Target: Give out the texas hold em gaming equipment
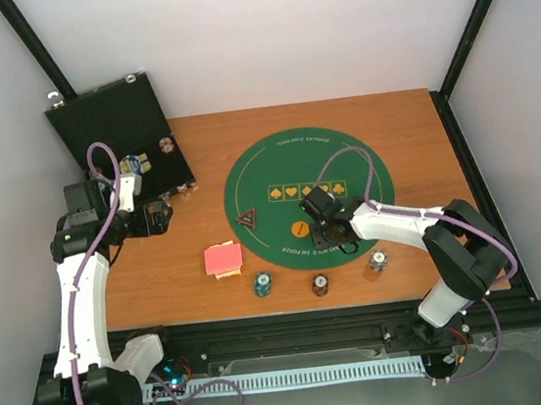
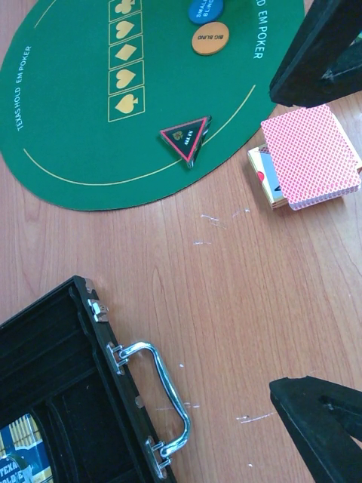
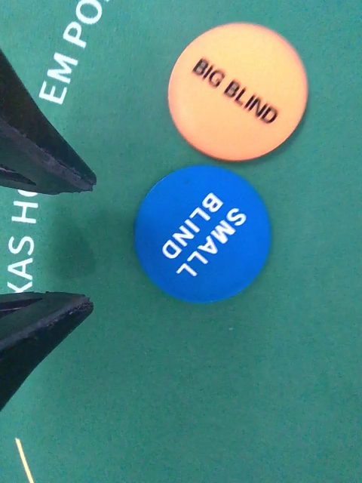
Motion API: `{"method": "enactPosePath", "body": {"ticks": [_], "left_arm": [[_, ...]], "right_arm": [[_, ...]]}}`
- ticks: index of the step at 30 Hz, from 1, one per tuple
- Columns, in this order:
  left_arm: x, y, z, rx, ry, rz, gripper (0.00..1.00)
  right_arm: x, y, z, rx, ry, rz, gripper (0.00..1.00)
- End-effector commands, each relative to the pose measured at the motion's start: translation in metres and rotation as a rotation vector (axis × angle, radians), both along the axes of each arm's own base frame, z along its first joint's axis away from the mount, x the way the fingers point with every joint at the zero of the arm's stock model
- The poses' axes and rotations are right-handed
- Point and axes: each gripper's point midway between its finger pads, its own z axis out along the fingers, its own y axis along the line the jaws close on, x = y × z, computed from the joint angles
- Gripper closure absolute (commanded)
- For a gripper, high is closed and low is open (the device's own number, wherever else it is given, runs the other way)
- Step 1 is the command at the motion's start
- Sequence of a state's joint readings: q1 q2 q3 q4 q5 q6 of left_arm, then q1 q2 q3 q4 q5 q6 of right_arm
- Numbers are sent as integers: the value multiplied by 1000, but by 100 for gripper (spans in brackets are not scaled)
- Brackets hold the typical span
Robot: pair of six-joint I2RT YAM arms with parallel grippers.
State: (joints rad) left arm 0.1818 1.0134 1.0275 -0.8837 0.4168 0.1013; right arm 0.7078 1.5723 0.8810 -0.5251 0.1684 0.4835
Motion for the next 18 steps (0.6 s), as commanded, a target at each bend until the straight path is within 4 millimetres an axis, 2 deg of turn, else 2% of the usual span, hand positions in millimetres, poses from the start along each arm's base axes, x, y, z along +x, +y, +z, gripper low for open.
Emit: {"method": "enactPosePath", "body": {"ticks": [1,5,10,18], "left_arm": [[2,0,17,-16,-34,5,0],[2,0,18,-13,-36,5,0],[3,0,22,-13,-42,2,0],[3,1,21,-2,-38,3,0]], "right_arm": [[-1,1,-11,-10,-1,-36,68],[2,6,-17,-8,3,-29,73],[8,14,-24,-7,17,-15,74],[18,11,-33,-48,18,-27,76]]}}
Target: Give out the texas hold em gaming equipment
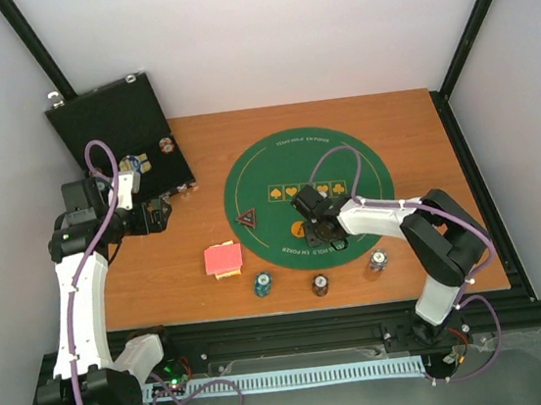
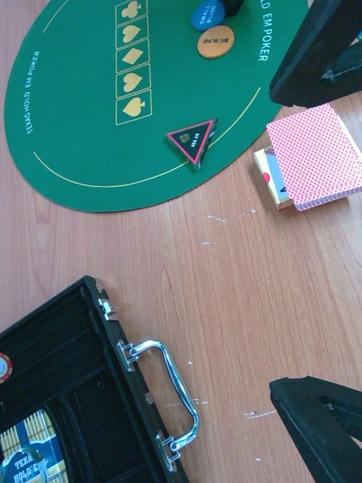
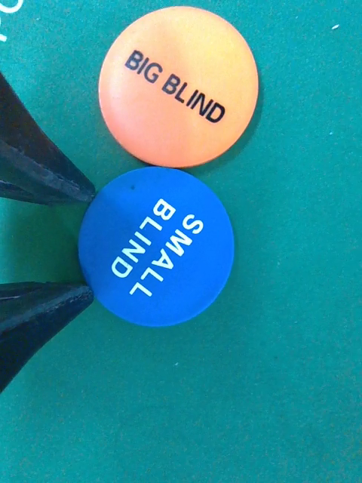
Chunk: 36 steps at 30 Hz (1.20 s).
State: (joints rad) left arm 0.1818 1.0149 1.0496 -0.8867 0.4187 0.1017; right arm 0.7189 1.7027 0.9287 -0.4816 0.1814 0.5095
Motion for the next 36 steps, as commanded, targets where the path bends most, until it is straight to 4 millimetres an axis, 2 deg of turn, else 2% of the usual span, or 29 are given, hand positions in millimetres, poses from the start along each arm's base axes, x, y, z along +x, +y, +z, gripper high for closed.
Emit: {"method": "enactPosePath", "body": {"ticks": [1,7,12,17,24,31,36], "left_arm": [[1,1,13,-2,-22,5,0],[1,2,13,7,-23,3,0],[2,1,16,0,-27,1,0],[3,0,15,-8,-24,-1,0],[8,2,8,-6,-8,-4,0],[16,4,3,-3,1,-3,0],[21,3,3,-12,8,-9,0]], "right_arm": [[10,-1,-9,-24,-9,-15,76],[28,-5,-3,-20,-28,-39,80],[48,1,-3,-11,-40,-42,81],[80,10,-1,-9,-60,-40,82],[132,7,-3,7,-65,-46,82],[179,26,-14,28,-42,26,82],[204,29,-26,27,-33,32,82]]}}
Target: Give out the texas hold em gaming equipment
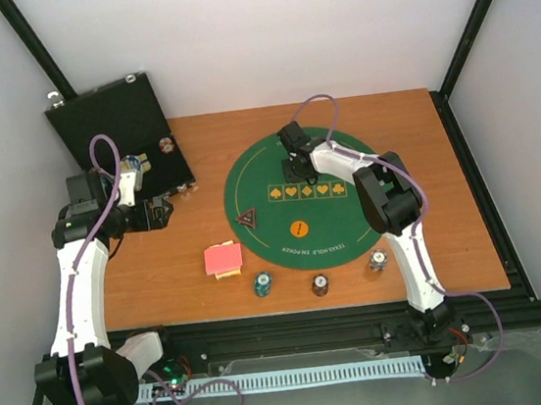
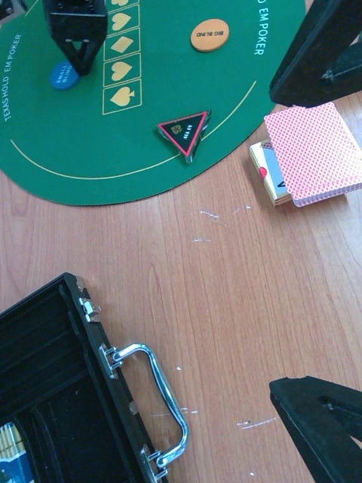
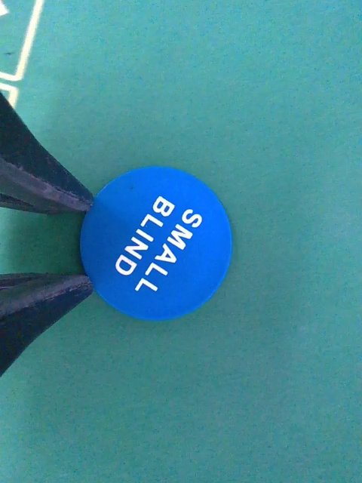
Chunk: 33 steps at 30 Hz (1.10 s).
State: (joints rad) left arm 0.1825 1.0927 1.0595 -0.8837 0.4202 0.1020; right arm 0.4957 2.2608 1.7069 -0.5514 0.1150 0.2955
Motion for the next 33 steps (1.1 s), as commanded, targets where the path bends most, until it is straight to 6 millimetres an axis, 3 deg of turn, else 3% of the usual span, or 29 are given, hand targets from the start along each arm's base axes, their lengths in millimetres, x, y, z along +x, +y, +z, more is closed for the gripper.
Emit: {"method": "enactPosePath", "body": {"ticks": [1,11,14,16,21,23,29,33], "left_arm": [[11,1,19,-2,-57,-9,0],[16,1,19,-6,-55,-12,0],[14,0,20,-8,-56,-14,0],[13,0,22,-9,-58,-16,0],[9,-3,22,-21,-40,-29,0],[8,-4,22,-23,-40,-31,0],[5,-4,25,-21,-45,-24,0],[1,-5,30,-23,-56,-22,0]], "right_arm": [[8,-3,-31,-24,72,38,82],[44,11,-27,-24,56,80,81],[41,11,-17,-19,55,79,79],[32,13,-7,-12,43,86,72],[-18,33,23,-33,6,155,59],[-43,41,30,-43,0,177,59],[-115,52,24,-77,27,185,62],[-147,51,15,-78,53,179,68]]}}
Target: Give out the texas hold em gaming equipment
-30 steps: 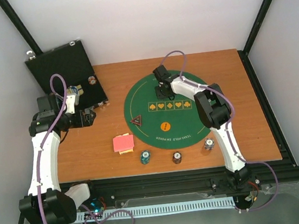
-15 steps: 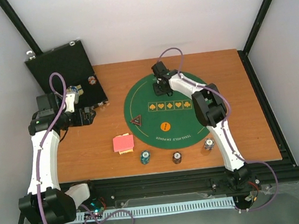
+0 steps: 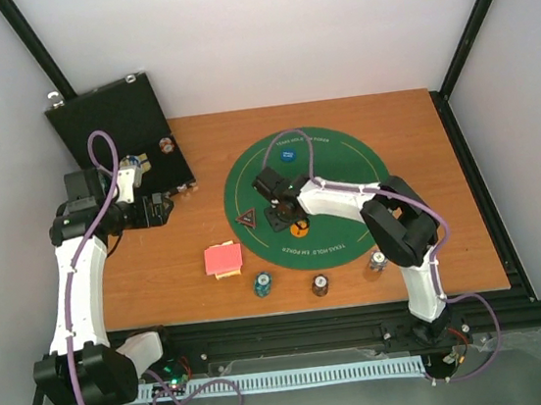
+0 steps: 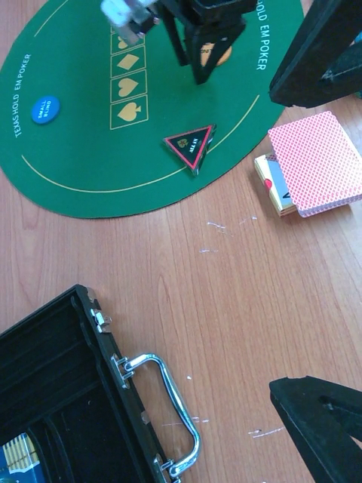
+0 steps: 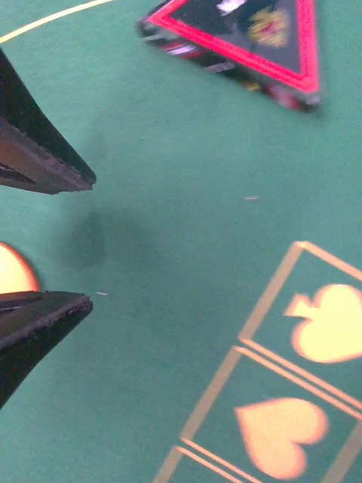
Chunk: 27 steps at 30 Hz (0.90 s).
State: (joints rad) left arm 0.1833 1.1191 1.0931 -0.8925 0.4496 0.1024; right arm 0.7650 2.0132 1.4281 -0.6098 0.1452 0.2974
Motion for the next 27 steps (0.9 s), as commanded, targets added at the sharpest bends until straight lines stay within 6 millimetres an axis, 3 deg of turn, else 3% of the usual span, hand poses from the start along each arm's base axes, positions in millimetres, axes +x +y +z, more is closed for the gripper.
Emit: {"method": "enactPosePath", "body": {"ticks": [1,6,19,27], "left_arm": [[-5,-1,25,-2,-55,-3,0],[-10,-2,22,-1,-48,-2,0],[-13,-1,18,22,-43,-17,0],[-13,-2,26,27,-63,-26,0]], "right_arm": [[-20,-12,-7,-10,0,-76,70],[-39,-19,-12,-44,8,-75,73],[-49,-46,-26,-149,17,-103,69],[-56,-83,-21,-164,9,-179,72]]}}
